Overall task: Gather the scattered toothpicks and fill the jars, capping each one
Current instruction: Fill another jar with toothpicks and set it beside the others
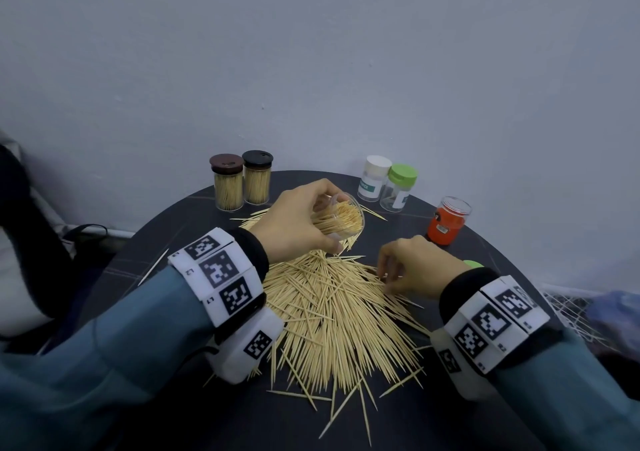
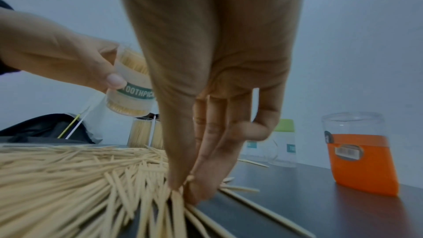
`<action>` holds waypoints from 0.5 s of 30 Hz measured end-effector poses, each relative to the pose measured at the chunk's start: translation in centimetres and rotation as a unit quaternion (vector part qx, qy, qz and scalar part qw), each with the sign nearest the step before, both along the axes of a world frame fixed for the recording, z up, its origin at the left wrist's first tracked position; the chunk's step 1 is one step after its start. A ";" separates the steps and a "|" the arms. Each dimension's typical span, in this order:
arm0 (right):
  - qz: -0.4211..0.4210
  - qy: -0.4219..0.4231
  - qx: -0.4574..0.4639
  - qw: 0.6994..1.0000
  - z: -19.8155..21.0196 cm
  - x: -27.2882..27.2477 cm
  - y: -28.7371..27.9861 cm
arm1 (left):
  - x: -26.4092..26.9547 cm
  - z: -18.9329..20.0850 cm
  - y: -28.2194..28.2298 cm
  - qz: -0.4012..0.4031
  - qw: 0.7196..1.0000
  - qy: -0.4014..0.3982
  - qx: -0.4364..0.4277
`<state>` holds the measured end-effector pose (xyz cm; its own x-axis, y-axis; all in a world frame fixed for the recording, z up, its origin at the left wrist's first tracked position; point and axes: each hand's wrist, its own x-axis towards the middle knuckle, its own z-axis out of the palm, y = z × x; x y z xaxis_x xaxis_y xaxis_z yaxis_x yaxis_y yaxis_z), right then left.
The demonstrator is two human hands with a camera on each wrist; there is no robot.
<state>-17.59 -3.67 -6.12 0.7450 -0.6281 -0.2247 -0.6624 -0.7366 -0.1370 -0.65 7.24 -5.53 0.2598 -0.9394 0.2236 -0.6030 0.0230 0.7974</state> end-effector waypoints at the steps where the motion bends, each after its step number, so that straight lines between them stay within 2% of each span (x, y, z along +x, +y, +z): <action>1: 0.000 0.005 -0.010 1.000 0.1 0.1 0.1 | 0.0 0.0 0.0 0.001 1.000 -0.002 0.001; 7: -0.009 0.086 -0.045 0.995 0.7 0.7 1.4 | 0.1 0.1 0.0 0.000 1.000 -0.012 0.001; 12: -0.011 0.113 -0.033 0.993 -0.1 1.7 2.3 | 0.1 0.1 0.0 -0.002 1.000 -0.014 0.001; 15: -0.008 0.098 -0.014 0.995 -0.3 2.4 2.7 | 0.1 0.1 0.0 -0.002 1.000 -0.009 0.002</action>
